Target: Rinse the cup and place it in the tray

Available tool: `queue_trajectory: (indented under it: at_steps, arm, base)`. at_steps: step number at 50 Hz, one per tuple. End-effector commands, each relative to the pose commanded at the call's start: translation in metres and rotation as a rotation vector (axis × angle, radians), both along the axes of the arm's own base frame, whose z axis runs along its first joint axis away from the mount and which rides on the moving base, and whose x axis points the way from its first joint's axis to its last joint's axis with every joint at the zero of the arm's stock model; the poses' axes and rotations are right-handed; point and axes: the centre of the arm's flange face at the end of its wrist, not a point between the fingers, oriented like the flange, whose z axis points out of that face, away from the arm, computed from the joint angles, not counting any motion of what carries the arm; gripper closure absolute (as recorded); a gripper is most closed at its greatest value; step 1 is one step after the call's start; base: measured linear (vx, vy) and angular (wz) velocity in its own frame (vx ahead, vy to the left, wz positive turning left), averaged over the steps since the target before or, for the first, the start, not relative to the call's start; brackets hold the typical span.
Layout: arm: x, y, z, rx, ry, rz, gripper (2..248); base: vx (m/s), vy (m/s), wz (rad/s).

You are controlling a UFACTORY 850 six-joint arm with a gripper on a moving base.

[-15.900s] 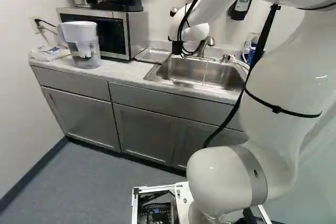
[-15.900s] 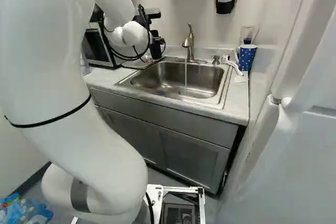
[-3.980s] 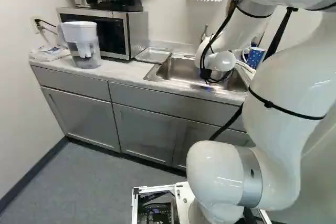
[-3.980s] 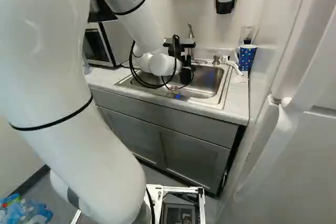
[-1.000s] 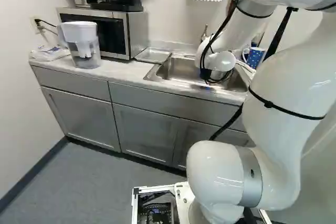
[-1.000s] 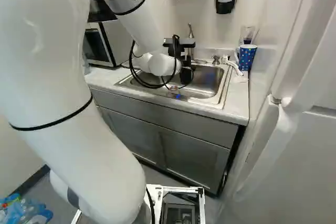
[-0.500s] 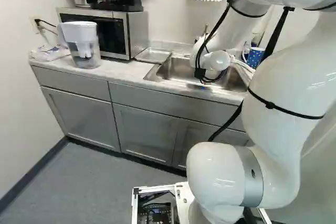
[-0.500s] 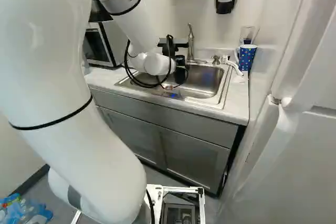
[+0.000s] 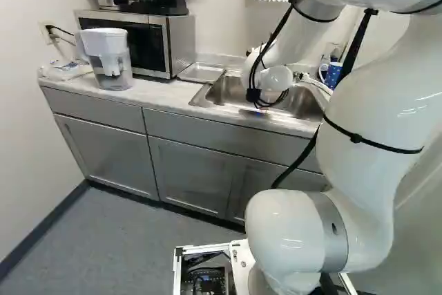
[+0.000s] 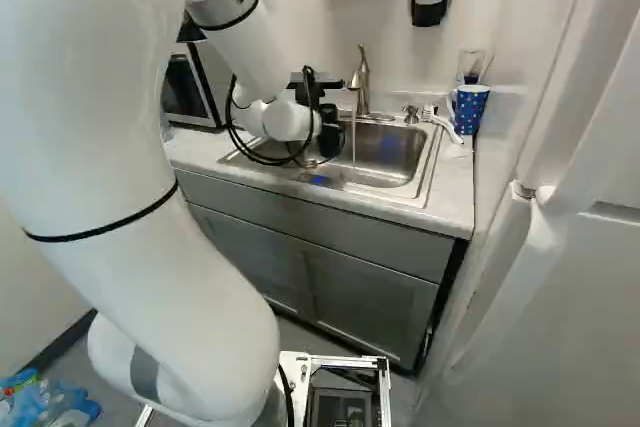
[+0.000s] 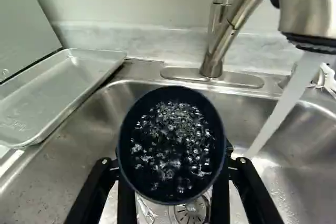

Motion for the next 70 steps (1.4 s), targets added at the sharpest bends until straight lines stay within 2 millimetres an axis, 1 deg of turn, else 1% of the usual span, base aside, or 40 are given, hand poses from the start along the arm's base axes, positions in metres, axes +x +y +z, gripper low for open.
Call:
queue_trajectory:
  at_steps: [6, 15, 53, 70]
  arm:
    - [0.004, 0.007, 0.002, -0.001, -0.004, 0.015, 125]
    - [0.004, 0.012, 0.010, -0.003, -0.021, 0.025, 125]
    - [-0.002, 0.014, 0.051, -0.013, -0.105, 0.027, 125]
    - [-0.002, 0.014, 0.051, -0.003, -0.106, 0.024, 125]
  base:
    - [0.000, 0.000, 0.000]
    - [0.000, 0.000, 0.000]
    - [0.000, 0.000, 0.000]
    - [0.000, 0.000, 0.000]
